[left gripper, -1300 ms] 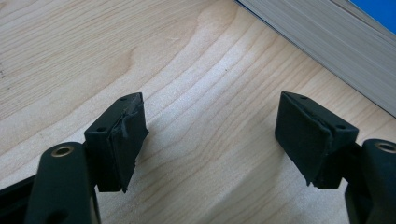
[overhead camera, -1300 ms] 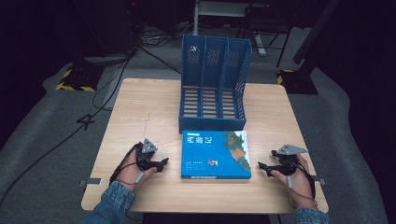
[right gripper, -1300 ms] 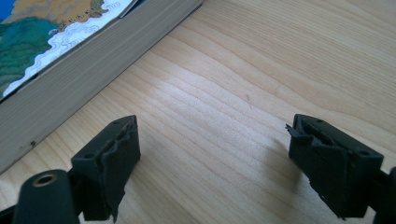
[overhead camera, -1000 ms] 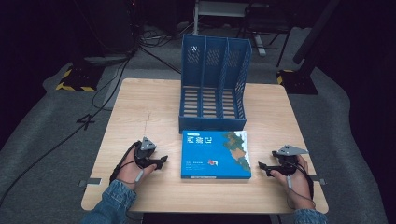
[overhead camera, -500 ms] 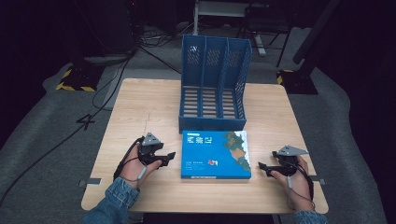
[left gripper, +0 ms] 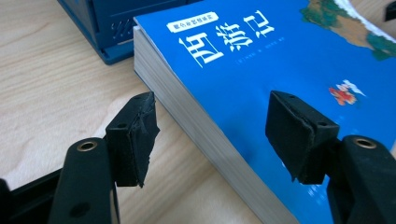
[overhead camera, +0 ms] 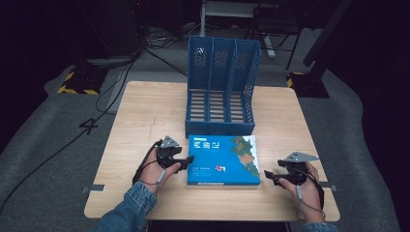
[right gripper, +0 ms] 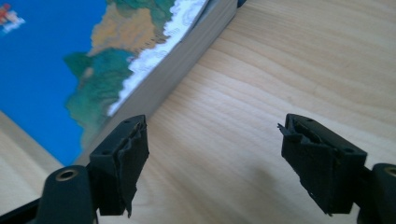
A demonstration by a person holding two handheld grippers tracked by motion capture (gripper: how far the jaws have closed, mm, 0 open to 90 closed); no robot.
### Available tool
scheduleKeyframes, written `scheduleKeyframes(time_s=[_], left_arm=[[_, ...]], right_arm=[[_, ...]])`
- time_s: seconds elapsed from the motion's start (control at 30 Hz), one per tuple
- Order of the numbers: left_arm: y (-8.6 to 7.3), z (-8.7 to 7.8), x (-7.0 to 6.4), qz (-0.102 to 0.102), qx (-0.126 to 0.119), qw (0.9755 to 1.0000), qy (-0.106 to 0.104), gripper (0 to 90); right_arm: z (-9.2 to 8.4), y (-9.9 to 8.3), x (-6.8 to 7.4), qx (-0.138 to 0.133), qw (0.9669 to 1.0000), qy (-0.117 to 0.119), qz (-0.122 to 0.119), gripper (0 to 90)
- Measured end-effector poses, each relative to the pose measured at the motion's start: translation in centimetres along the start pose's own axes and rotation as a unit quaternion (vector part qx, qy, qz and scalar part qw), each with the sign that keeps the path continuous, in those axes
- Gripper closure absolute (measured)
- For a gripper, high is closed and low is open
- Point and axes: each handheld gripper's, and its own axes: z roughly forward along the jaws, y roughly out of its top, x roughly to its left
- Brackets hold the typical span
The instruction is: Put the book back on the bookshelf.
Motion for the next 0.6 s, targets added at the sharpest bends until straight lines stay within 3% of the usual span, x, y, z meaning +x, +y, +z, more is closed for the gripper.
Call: scheduleKeyframes(time_s=[0.13, 0.3, 0.4, 0.53, 0.6], left_arm=[[0.1, 0.9, 0.1, 0.001, 0.011, 0.9999, 0.009, 33.5], [0.1, 1.8, -0.1, -0.016, 0.016, 0.9997, -0.013, 29.0], [0.1, 2.0, -0.1, -0.012, 0.014, 0.9997, -0.017, 26.8], [-0.1, 2.7, -0.1, -0.034, 0.008, 0.9985, -0.041, 25.8], [-0.3, 3.1, -0.2, -0.054, 0.007, 0.9974, -0.047, 20.6]], right_arm=[[-0.3, 0.3, 1.2, -0.001, 1.0000, 0.007, -0.005, 22.3], [-0.1, 0.6, 2.7, -0.002, 0.9994, 0.027, -0.023, 20.0], [0.0, 0.7, 3.4, -0.001, 0.9988, 0.035, -0.034, 19.4], [0.7, 0.6, 4.2, 0.007, 0.9975, 0.051, -0.049, 16.6], [1.4, 0.4, 4.5, 0.016, 0.9959, 0.064, -0.061, 16.3]])
